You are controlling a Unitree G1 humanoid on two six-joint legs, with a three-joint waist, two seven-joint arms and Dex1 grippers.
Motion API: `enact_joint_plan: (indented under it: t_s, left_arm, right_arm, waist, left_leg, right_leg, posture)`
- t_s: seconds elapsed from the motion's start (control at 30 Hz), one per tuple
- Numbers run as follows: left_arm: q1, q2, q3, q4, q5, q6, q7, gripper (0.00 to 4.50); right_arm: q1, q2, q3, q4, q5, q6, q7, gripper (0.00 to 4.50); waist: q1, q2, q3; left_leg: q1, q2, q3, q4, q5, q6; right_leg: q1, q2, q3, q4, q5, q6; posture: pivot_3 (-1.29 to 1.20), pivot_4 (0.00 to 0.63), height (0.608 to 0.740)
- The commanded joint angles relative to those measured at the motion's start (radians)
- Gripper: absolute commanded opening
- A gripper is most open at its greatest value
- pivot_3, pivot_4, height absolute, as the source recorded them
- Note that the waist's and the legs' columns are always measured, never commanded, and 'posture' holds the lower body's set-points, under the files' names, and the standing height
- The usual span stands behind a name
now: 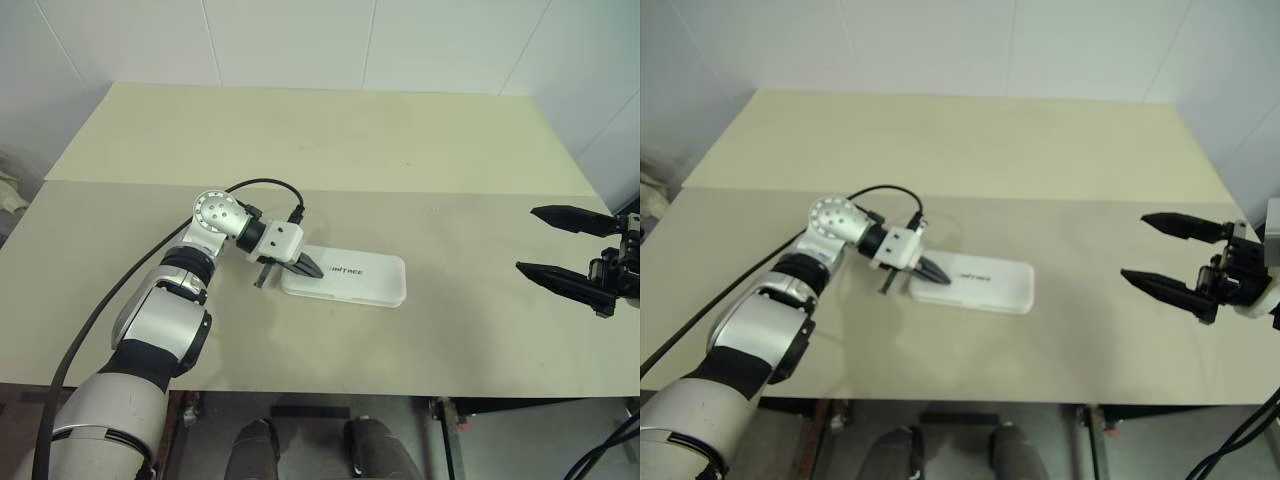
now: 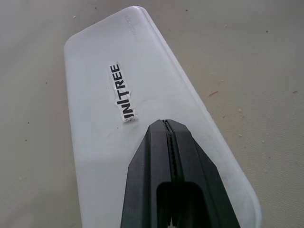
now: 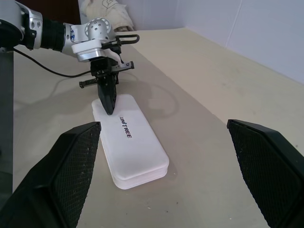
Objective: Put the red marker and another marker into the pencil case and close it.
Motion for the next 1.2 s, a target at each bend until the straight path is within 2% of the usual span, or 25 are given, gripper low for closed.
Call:
enact_joint_plan:
  t_s: [0.03, 0.33, 0.47, 0.7, 1.0, 1.1, 1.2]
  left_arm:
    - [0.011, 0.008, -0.044, -0.008, 0.014, -0.023, -0.112, 0.03]
    - [-0.012, 0.022, -0.065, 0.005, 0.061, -0.101, -0.112, 0.03]
    - [-0.019, 0.032, 0.036, 0.001, 0.033, -0.102, -0.043, 0.03]
    - [0.015, 0.059, 0.238, -0.042, -0.078, -0.027, -0.059, 0.03]
    - [0.166, 0.119, 0.468, -0.273, -0.3, 0.219, -0.06, 0.03]
    - [0.28, 0.166, 0.527, -0.418, -0.414, 0.364, -0.099, 0.66]
    - [0.39, 0.227, 0.552, -0.524, -0.478, 0.466, -0.112, 1.63]
  right_arm:
    - [0.008, 0.022, -0.021, -0.046, 0.014, -0.015, -0.027, 4.5]
    - [0.008, 0.052, 0.007, -0.066, -0.009, -0.04, -0.059, 4.5]
    - [0.014, 0.077, 0.026, -0.116, 0.0, -0.026, -0.111, 4.5]
    - [0.003, 0.072, 0.039, -0.127, 0.013, -0.004, -0.124, 4.5]
    - [-0.105, 0.07, 0.114, -0.048, -0.031, -0.024, -0.099, 4.5]
    - [-0.123, 0.064, 0.127, -0.029, -0.039, -0.027, -0.079, 4.5]
    - [-0.148, 0.057, 0.143, 0.002, -0.054, -0.035, -0.056, 4.5]
  waist:
    - [0.0, 0.0, 0.0]
    - [-0.001, 0.0, 0.0]
    - [-0.003, 0.0, 0.0]
    - [0.0, 0.001, 0.0]
    - [-0.008, 0.001, 0.0]
    - [-0.006, 0.001, 0.001]
    - [-0.024, 0.001, 0.001]
  left_leg:
    - [0.0, 0.0, 0.0, 0.0, 0.0, 0.0]
    - [0.0, 0.0, -0.001, 0.002, 0.0, 0.001]
    - [0.0, 0.0, -0.001, 0.002, 0.0, 0.001]
    - [-0.001, 0.0, 0.0, 0.002, 0.0, 0.001]
    - [0.0, 0.001, 0.0, 0.003, 0.0, 0.001]
    - [0.0, 0.001, 0.0, 0.003, 0.0, 0.001]
    - [0.0, 0.003, 0.0, 0.002, 0.0, 0.0]
  right_leg:
    - [0.0, 0.0, 0.0, 0.0, 0.0, 0.0]
    - [0.001, 0.0, 0.0, 0.001, 0.0, 0.0]
    - [0.001, 0.0, 0.0, 0.001, 0.0, 0.0]
    - [0.0, 0.0, 0.0, 0.002, 0.0, 0.0]
    - [-0.001, 0.001, -0.001, 0.004, 0.0, 0.0]
    - [0.0, 0.001, 0.0, 0.004, 0.0, 0.0]
    - [-0.001, 0.002, -0.001, 0.005, 0.0, 0.0]
  posture:
    - [0.0, 0.15, 0.74]
    - [0.0, 0.15, 0.74]
    - [0.0, 0.15, 0.74]
    - [0.0, 0.15, 0.74]
    - [0.0, 0.15, 0.74]
    - [0.0, 0.15, 0.74]
    - [0.0, 0.15, 0.74]
